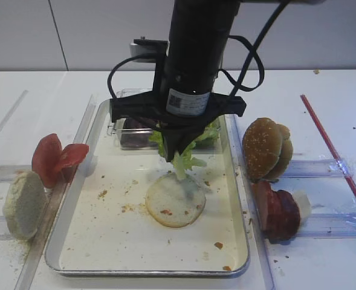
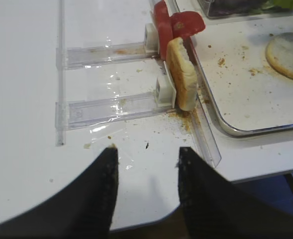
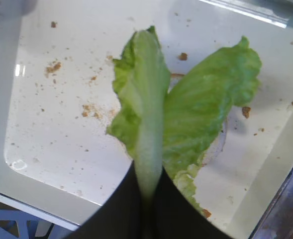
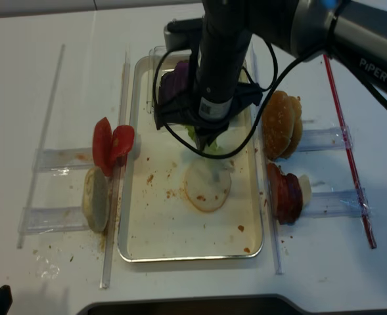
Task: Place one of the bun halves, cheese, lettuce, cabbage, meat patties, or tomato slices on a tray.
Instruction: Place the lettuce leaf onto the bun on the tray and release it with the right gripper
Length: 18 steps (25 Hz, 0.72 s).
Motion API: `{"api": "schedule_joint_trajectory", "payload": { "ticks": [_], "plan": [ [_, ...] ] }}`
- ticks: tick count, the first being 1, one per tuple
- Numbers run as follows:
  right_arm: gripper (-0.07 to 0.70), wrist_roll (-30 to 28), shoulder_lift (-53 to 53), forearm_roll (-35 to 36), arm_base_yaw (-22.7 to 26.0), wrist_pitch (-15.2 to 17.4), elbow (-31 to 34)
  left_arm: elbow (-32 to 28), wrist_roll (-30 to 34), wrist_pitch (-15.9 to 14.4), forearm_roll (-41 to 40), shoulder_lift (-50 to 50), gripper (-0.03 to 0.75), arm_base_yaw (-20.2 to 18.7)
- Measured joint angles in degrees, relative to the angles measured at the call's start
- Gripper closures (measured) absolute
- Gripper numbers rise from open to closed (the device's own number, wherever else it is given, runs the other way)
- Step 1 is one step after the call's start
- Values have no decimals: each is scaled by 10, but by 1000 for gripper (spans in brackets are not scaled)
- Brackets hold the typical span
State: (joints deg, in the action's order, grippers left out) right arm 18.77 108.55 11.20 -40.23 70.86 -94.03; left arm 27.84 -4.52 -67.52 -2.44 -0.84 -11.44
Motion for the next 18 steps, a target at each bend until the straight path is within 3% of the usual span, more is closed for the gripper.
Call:
{"api": "schedule_joint_trajectory", "payload": {
  "ticks": [18],
  "plan": [
    [583, -12, 75, 37, -10, -8, 18, 0, 0, 0, 0, 0, 430, 0]
  ]
}}
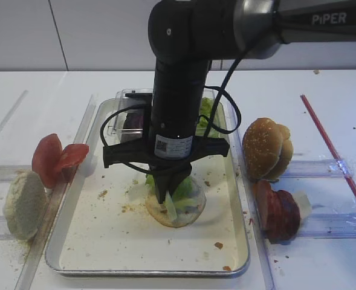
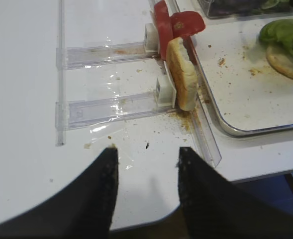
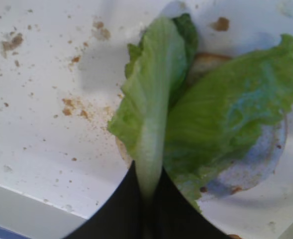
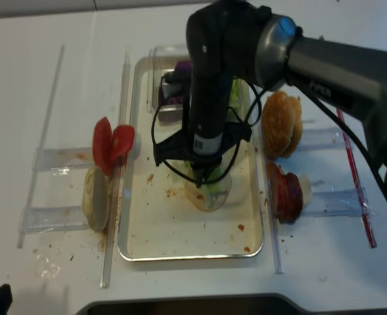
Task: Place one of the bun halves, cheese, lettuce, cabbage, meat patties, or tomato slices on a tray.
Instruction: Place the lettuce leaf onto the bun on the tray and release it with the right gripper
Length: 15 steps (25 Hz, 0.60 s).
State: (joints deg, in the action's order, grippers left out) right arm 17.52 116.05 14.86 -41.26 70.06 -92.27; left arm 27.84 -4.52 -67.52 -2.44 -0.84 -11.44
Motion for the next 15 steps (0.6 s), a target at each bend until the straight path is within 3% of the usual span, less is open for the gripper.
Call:
{"api": "schedule_joint_trajectory", "payload": {
  "ticks": [10, 15],
  "plan": [
    [575, 0, 23, 6, -1, -3, 1, 0, 0, 0, 0, 0, 430, 0],
    [454, 0, 24, 12, -1, -3, 1, 0, 0, 0, 0, 0, 430, 0]
  ]
}}
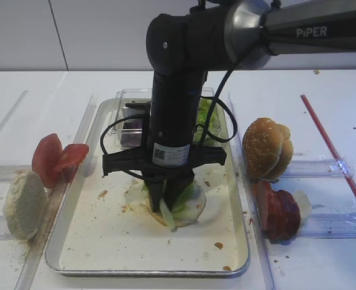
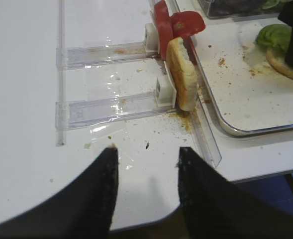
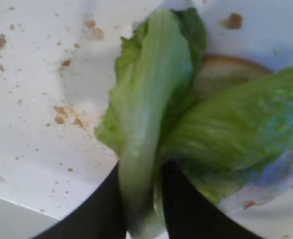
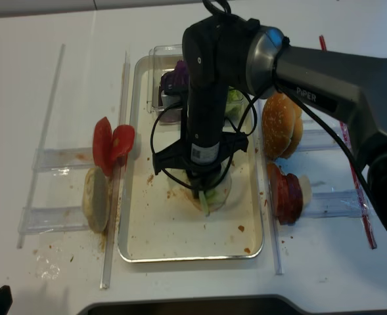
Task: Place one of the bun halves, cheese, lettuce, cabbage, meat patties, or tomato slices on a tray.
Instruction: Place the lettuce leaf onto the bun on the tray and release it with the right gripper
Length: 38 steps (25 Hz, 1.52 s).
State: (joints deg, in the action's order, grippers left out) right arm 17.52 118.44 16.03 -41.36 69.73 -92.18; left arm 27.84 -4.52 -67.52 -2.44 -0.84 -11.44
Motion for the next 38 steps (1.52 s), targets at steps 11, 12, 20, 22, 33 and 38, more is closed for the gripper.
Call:
{"api": "schedule_joint_trajectory", "payload": {
  "ticks": [11, 12, 20, 22, 33, 38],
  "plan": [
    [182, 0, 0, 11, 0, 0, 0, 0, 0, 0, 0, 0, 430, 0],
    [181, 0, -1, 11, 0, 0, 0, 0, 0, 0, 0, 0, 430, 0],
    [176, 3, -30, 1, 0, 0, 0, 0, 0, 0, 0, 0, 430, 0],
    [174, 6, -32, -4, 0, 0, 0, 0, 0, 0, 0, 0, 430, 0],
    [85, 14, -65, -22, 0, 0, 0, 0, 0, 0, 0, 0, 430, 0],
    [84, 22, -102, -29, 12, 4, 0, 0, 0, 0, 0, 0, 430, 0]
  ]
}}
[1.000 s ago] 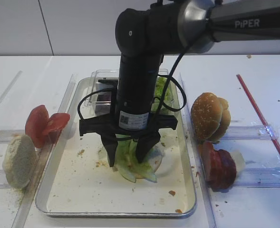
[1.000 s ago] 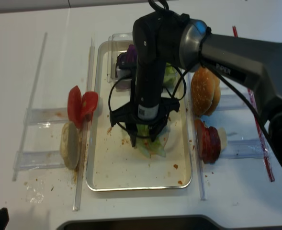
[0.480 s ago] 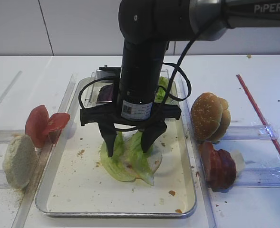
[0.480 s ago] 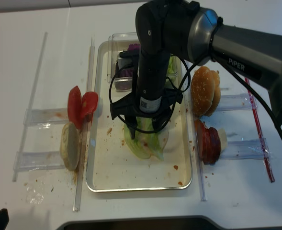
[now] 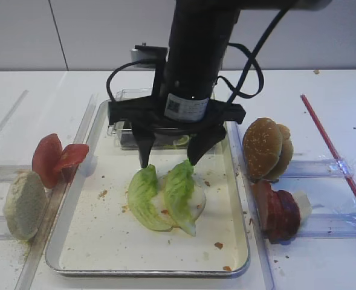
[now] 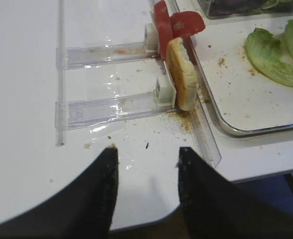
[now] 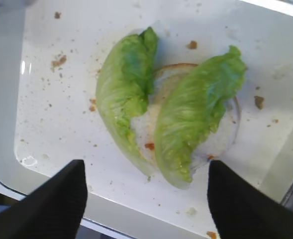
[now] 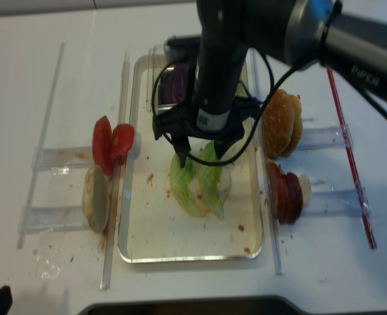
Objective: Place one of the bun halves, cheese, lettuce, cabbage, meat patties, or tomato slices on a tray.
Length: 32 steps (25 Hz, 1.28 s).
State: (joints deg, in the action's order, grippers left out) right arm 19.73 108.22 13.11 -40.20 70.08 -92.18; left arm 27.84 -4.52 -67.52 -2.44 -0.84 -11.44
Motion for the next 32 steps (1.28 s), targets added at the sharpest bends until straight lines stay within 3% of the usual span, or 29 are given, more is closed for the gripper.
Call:
{"api": "schedule_joint_trajectory", "payload": {
  "ticks": [11, 32],
  "plan": [
    [83, -21, -63, -13, 100, 5, 4, 0, 0, 0, 0, 0, 430, 0],
    [83, -141, -137, -56, 314, 11, 5, 0, 0, 0, 0, 0, 430, 0]
  ]
}}
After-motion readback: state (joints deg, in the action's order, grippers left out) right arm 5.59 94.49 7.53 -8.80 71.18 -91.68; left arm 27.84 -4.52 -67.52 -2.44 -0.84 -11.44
